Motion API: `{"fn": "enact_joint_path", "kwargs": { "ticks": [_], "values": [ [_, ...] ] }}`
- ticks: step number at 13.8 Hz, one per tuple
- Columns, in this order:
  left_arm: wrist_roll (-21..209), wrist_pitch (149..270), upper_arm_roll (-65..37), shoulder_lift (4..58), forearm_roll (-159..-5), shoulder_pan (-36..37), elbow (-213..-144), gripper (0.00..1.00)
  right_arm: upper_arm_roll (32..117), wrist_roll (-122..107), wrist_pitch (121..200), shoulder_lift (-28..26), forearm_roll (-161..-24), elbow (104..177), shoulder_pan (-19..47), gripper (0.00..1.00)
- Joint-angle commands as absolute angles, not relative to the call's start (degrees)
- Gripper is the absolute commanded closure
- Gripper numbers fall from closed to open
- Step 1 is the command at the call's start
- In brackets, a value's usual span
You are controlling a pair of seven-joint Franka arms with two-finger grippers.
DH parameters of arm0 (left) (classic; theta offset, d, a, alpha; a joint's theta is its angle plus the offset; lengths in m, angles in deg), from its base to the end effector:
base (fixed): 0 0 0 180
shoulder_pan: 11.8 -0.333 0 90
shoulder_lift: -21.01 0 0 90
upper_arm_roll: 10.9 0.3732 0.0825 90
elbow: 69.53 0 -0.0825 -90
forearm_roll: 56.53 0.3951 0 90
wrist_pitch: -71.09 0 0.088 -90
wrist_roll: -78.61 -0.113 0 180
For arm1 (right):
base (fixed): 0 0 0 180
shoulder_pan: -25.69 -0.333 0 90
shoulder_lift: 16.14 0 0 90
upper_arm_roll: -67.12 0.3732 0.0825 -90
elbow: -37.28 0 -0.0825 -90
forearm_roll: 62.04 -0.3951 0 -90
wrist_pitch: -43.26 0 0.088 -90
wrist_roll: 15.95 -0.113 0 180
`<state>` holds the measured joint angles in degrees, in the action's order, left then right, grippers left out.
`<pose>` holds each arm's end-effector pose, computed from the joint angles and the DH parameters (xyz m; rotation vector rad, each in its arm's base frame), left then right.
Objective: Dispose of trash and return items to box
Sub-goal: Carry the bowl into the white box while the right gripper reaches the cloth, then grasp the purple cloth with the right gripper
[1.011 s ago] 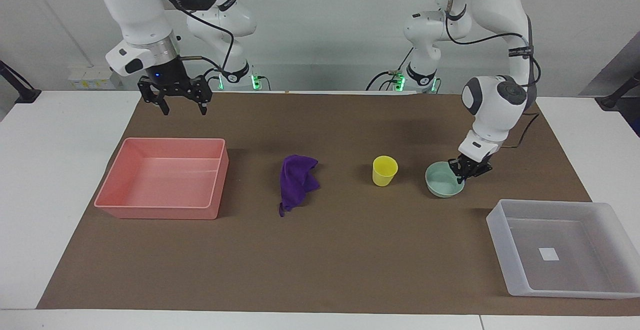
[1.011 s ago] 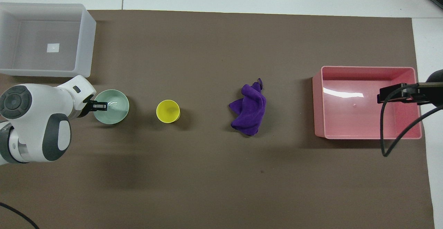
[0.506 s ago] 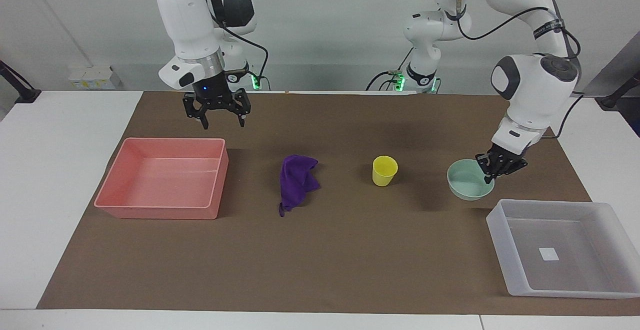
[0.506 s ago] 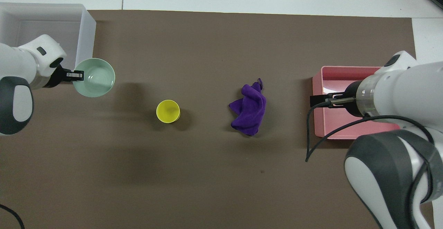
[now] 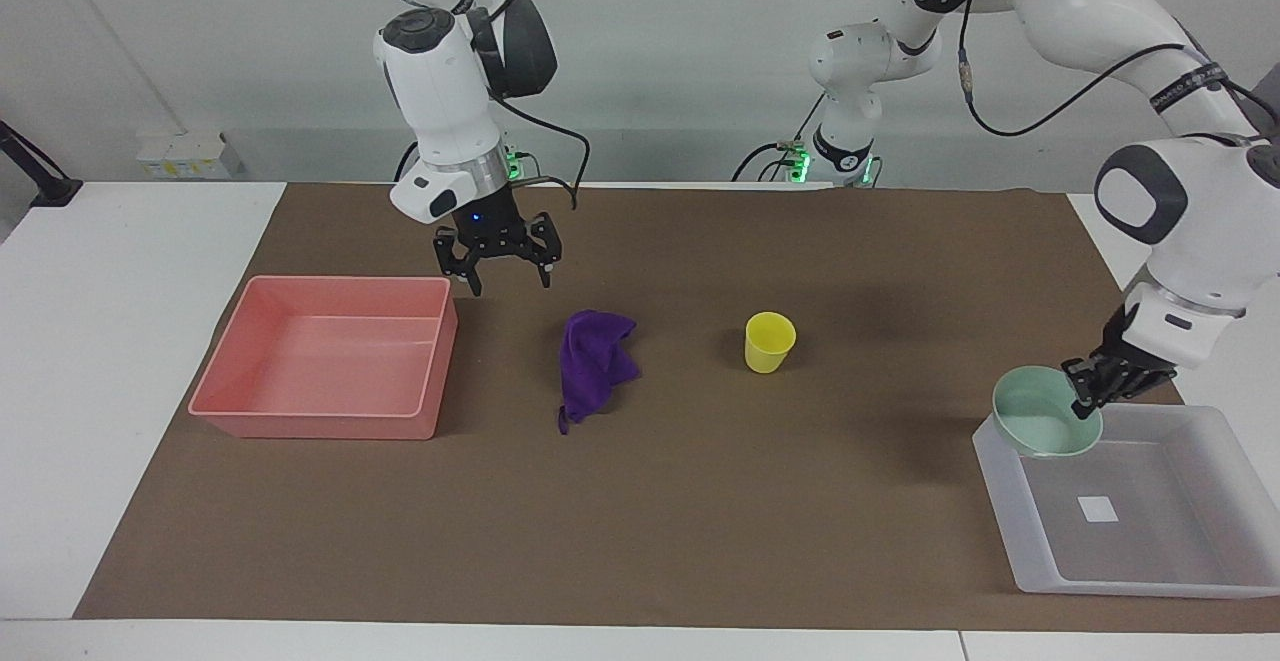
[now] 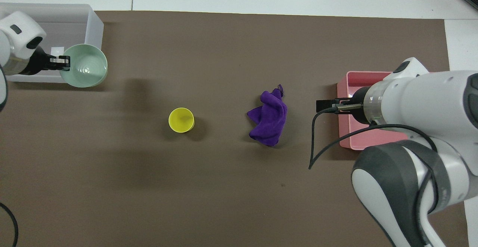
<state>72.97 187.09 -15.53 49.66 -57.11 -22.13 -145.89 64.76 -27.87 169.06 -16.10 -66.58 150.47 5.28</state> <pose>0.7568 0.0891 0.5051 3.0986 0.0282 0.3063 0.5589 0.1855 0.5351 -3.0024 -0.1017 -0.2926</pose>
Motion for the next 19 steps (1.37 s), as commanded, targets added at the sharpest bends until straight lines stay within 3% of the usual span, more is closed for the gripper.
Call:
{"fn": "enact_joint_path", "kwargs": {
  "ticks": [1, 4, 10, 15, 16, 17, 19],
  "values": [
    [70.88, 184.72, -16.35, 61.24, -55.83, -25.06, -132.05, 1.00, 64.75, -28.34, 172.72, -13.69, -67.93, 150.75, 4.25, 0.00],
    [69.29, 187.53, -16.18, 67.67, -55.57, -27.18, -126.75, 1.00, 64.75, -28.26, 174.31, -12.19, -67.93, 150.75, 2.58, 0.00],
    [69.29, 190.87, -15.83, 69.53, -55.22, -29.11, -128.58, 1.00, 64.75, -28.43, 182.64, -6.14, -67.93, 152.51, -0.41, 0.00],
    [69.29, 193.61, -15.83, 68.83, -55.22, -29.03, -132.98, 1.00, 64.75, -27.64, 187.56, -4.80, -67.84, 156.71, -1.38, 0.00],
    [69.29, 192.74, -15.83, 68.65, -55.30, -29.03, -132.98, 0.92, 64.75, -27.64, 189.58, -4.72, -67.84, 157.51, -1.38, 0.00],
    [69.38, 191.86, -15.83, 68.56, -55.22, -28.85, -132.72, 0.61, 64.75, -27.73, 190.90, -4.11, -67.84, 157.61, -1.47, 0.00],
    [69.29, 190.98, -15.83, 67.08, -55.22, -28.68, -132.81, 0.15, 64.75, -27.81, 191.71, -3.49, -67.84, 157.78, -1.56, 0.00]
  ]
}}
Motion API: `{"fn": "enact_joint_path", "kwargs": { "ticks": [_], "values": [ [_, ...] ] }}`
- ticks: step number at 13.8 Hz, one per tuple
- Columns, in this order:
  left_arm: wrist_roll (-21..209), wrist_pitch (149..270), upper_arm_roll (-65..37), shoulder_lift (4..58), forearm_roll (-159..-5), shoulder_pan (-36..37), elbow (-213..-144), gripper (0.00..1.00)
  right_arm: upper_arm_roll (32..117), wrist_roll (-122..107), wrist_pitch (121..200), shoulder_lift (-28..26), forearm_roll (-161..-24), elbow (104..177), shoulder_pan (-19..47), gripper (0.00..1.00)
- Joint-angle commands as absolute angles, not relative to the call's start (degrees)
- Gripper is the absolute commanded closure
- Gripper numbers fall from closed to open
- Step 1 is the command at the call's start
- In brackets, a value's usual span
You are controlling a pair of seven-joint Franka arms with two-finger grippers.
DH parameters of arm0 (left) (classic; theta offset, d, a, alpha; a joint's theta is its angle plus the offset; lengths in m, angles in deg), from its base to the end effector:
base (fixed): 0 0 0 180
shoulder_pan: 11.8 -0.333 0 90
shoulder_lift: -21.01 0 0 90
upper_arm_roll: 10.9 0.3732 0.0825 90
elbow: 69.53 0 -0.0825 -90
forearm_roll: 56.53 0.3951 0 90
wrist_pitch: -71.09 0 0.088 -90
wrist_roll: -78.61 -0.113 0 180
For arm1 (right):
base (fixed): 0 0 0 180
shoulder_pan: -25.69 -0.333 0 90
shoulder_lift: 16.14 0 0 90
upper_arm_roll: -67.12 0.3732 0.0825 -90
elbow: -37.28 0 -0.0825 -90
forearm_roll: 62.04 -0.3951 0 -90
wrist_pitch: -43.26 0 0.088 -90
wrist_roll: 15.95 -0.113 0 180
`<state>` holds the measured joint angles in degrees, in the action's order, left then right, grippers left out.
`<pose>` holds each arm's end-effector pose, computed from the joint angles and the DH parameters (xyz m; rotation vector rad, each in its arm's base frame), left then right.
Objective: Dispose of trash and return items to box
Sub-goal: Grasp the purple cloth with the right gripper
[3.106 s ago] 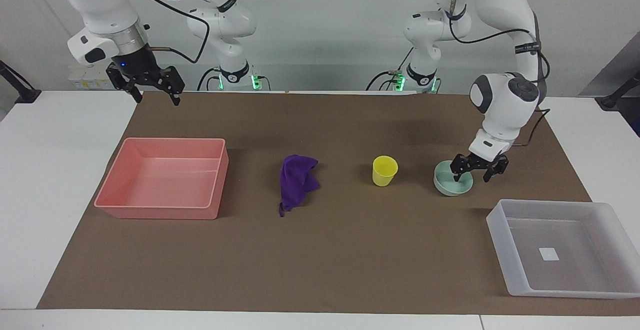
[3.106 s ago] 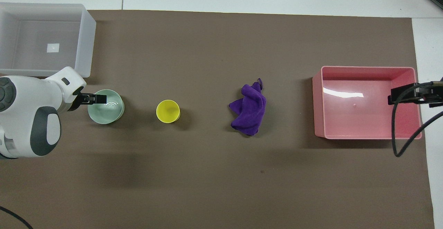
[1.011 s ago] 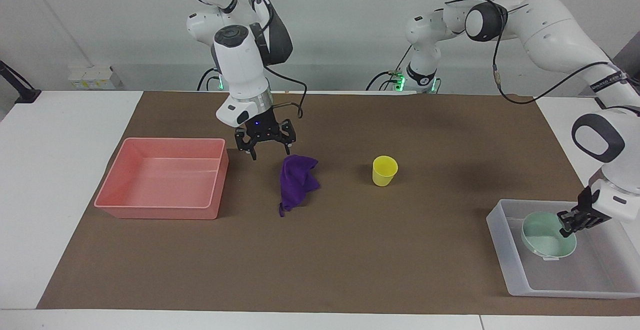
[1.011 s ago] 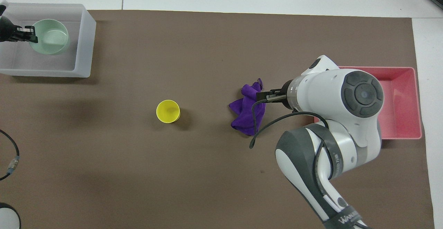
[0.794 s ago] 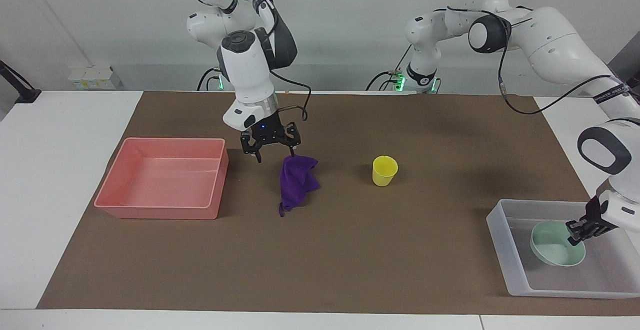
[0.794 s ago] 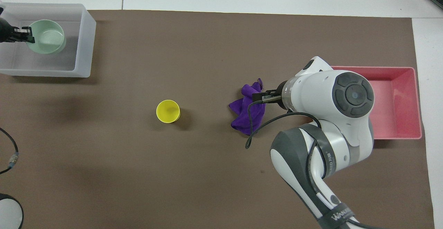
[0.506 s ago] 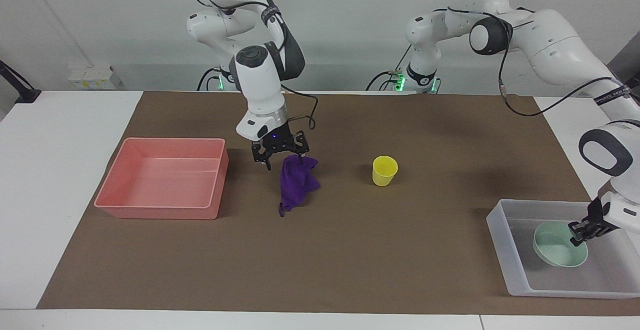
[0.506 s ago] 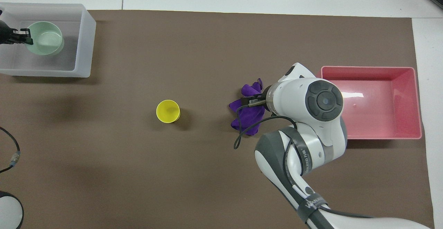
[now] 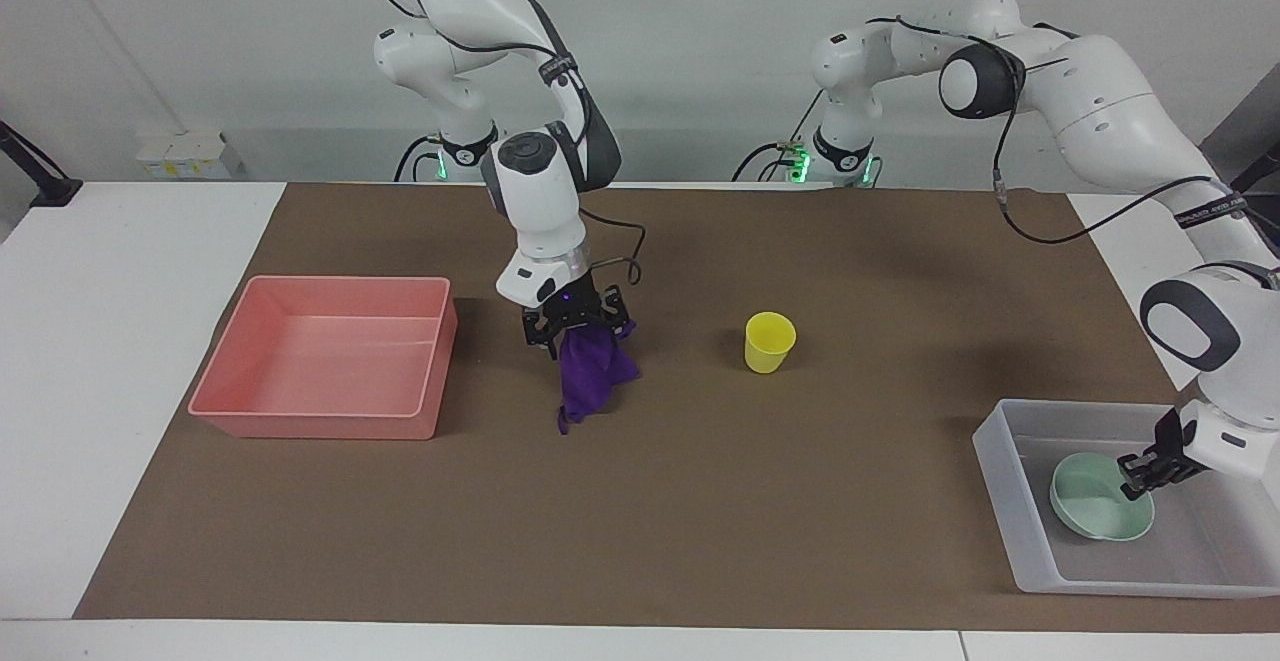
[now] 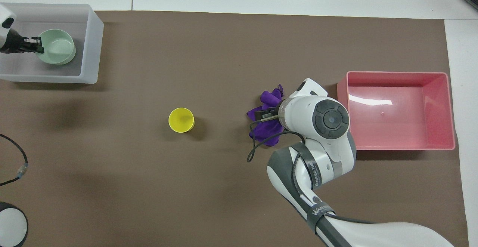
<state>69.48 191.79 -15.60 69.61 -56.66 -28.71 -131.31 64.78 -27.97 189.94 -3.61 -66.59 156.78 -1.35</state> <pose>0.8157 0.2021 0.3636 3.0985 0.1365 0.2966 0.5667 0.2609 0.3892 -2.9905 -0.2438 -0.3459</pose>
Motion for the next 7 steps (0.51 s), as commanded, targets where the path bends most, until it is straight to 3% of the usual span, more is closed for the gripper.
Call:
{"fn": "enact_joint_path", "kwargs": {
  "ticks": [1, 2, 3, 4, 7],
  "values": [
    [69.29, 189.14, -15.83, 65.68, -55.13, -28.33, -132.90, 0.11, 64.75, -27.81, 191.71, -3.66, -67.84, 158.30, -1.56, 0.16],
    [69.21, 187.04, -15.91, 64.10, -55.04, -27.98, -132.90, 0.04, 64.75, -27.73, 191.45, -3.75, -67.84, 158.40, -2.25, 0.45],
    [69.21, 186.15, -16.00, 62.17, -55.04, -27.97, -133.24, 0.00, 64.75, -27.73, 191.45, -3.66, -67.84, 158.31, -2.61, 0.87],
    [69.21, 185.09, -16.09, 59.10, -55.13, -27.63, -135.07, 0.00, 64.75, -27.90, 191.18, -3.66, -67.84, 157.88, -2.70, 1.00],
    [69.64, 184.64, -16.09, 47.60, -55.13, -22.81, -146.21, 0.00, 64.66, -28.34, 188.21, -4.62, -67.05, 156.47, -2.18, 1.00]
  ]
}}
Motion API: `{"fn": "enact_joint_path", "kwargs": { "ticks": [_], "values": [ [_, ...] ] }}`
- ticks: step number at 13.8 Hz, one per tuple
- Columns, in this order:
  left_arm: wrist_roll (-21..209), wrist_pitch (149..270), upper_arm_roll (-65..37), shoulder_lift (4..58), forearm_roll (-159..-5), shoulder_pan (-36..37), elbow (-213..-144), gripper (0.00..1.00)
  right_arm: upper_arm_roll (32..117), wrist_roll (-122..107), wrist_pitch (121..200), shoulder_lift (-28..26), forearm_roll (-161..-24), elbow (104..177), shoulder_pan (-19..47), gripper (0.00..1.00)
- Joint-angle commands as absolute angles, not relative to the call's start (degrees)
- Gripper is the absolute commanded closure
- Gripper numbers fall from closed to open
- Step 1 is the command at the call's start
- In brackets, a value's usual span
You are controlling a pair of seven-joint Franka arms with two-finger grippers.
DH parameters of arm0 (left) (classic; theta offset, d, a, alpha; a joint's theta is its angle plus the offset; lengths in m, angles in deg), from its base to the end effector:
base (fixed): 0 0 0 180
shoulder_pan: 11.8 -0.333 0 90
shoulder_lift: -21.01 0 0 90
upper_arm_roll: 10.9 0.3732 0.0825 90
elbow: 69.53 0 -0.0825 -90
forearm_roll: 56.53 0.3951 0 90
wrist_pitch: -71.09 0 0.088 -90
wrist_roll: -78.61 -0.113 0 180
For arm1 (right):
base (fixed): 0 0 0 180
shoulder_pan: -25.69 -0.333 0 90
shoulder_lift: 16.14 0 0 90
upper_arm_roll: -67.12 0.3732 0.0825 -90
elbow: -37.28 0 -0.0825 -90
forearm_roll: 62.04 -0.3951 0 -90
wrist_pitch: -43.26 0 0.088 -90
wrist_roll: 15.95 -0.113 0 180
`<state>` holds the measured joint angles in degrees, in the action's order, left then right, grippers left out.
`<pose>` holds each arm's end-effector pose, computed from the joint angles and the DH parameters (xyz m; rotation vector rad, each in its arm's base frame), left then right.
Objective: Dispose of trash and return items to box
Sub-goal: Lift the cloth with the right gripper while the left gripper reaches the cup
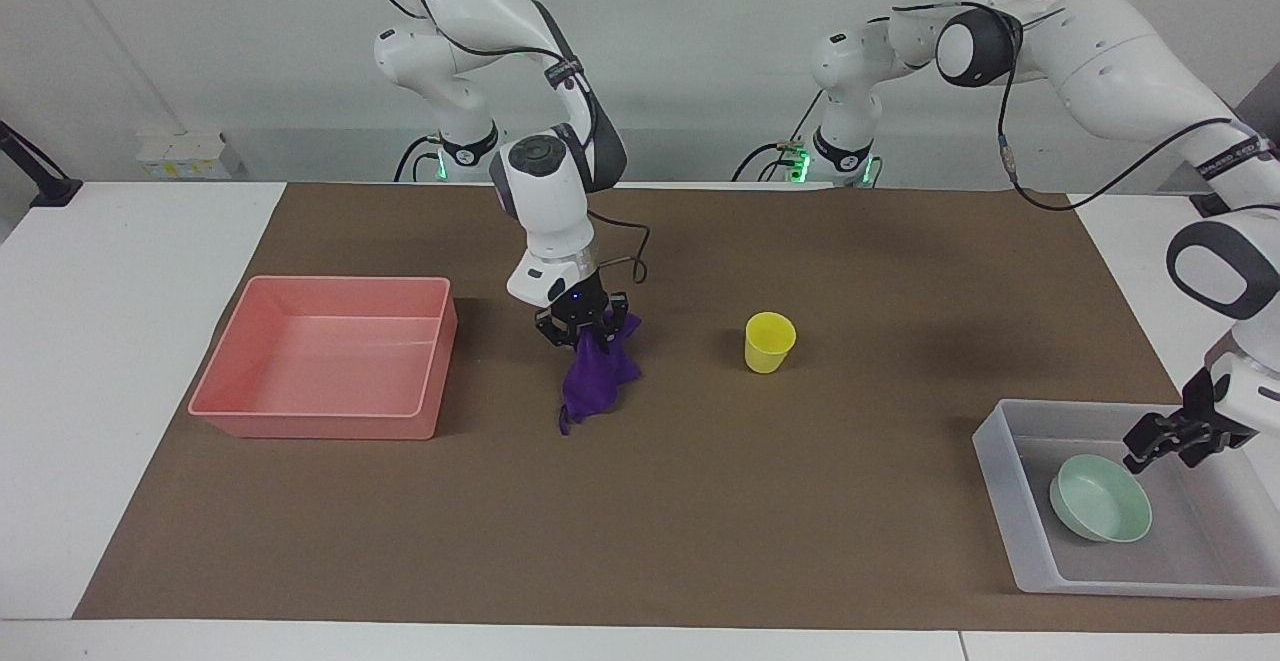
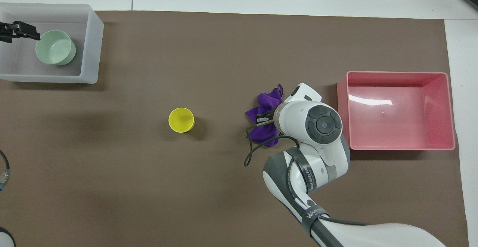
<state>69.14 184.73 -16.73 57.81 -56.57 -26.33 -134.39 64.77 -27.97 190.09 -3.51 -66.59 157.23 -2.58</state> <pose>0.7889 0.1469 0.4928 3.0980 0.0208 0.3403 0.5593 0.2720 0.3848 -2.9893 -0.2753 -0.3343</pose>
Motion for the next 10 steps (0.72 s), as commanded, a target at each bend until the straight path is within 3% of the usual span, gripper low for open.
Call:
{"fn": "enact_joint_path", "kwargs": {
  "ticks": [1, 4, 8, 10],
  "values": [
    [70.34, 184.56, -16.00, 43.73, -55.13, -20.70, -150.34, 0.00, 64.66, -28.43, 184.80, -5.32, -67.31, 154.46, -1.91, 1.00],
    [77.96, 184.47, -15.91, 36.06, -55.04, -12.98, -160.73, 0.00, 63.78, -32.27, 174.24, -6.91, -68.02, 147.96, -1.38, 1.00],
    [89.22, 187.35, -16.09, 31.66, -53.81, -1.98, -171.36, 0.00, 63.78, -40.45, 169.40, -7.71, -68.02, 141.63, -0.33, 1.00],
    [93.88, 194.36, -16.09, 29.03, -53.81, 2.15, -179.00, 0.00, 63.69, -44.76, 166.06, -7.79, -67.32, 138.29, -0.24, 1.00]
  ]
}}
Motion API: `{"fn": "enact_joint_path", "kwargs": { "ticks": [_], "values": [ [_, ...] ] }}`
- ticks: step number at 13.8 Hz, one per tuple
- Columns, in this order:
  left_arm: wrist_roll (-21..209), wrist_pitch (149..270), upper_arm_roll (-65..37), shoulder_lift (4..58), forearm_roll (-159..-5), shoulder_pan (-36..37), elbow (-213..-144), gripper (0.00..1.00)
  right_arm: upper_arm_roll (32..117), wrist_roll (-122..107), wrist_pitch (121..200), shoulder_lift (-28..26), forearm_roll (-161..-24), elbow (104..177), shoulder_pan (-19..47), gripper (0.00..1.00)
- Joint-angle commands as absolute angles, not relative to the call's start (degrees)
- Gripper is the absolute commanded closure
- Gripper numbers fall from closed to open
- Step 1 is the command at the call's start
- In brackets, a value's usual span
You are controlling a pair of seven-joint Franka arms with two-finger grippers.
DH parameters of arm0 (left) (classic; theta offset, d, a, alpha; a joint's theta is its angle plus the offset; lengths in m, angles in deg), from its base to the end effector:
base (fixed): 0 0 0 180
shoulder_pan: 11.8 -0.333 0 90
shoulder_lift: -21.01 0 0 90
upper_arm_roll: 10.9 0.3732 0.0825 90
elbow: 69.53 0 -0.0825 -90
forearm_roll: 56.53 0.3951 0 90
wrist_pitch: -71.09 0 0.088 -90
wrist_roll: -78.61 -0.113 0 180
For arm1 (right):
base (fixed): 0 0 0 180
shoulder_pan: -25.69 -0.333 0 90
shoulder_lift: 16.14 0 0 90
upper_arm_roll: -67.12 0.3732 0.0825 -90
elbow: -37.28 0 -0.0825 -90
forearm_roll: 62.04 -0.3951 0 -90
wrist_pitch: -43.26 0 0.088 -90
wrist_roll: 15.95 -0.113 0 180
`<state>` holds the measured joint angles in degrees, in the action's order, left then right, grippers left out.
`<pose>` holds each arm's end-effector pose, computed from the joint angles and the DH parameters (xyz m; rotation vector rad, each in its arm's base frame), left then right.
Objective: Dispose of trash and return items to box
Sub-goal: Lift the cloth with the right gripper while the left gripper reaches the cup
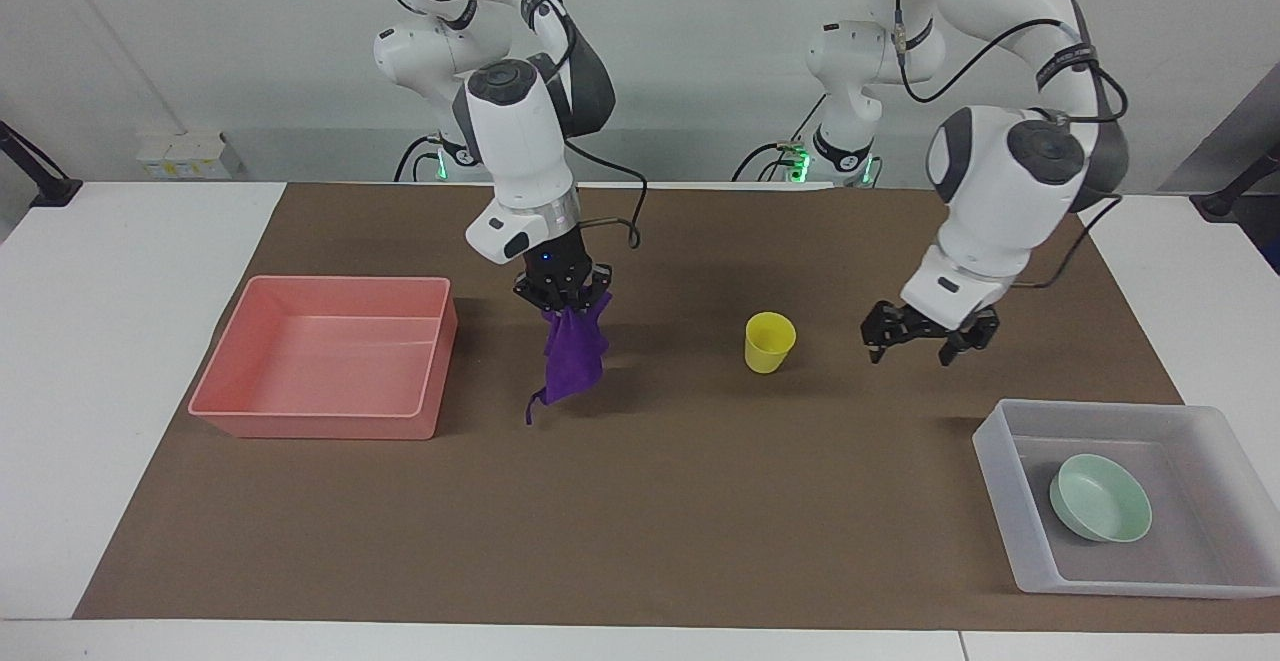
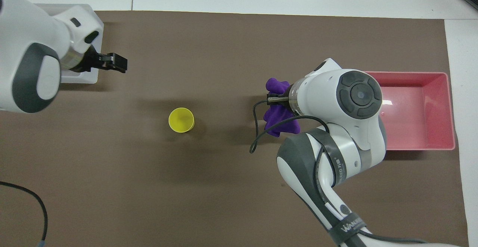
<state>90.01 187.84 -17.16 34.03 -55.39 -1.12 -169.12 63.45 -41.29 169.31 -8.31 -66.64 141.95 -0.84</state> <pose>0.6302 -0.1846 0.4967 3.1115 -0.1577 0.1089 0.5888 0.2539 0.5275 -2.9728 0.1207 -0.2855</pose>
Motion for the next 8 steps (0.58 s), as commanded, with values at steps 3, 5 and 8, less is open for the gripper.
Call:
{"fn": "enact_joint_path", "kwargs": {
  "ticks": [3, 5, 8],
  "values": [
    [96.71, 206.93, -16.26, 24.45, -53.81, 5.77, -192.88, 0.00, 63.17, -45.74, 157.55, -8.23, -66.44, 133.10, 1.86, 1.00],
    [96.72, 211.69, -16.44, 24.35, -53.81, 6.30, -197.21, 0.02, 63.08, -45.66, 153.06, -9.72, -65.13, 131.60, 3.80, 1.00],
    [96.80, 213.73, -16.44, 24.97, -53.81, 7.36, -198.99, 0.89, 63.34, -44.87, 148.92, -12.62, -61.52, 131.59, 6.08, 1.00]
  ]
}}
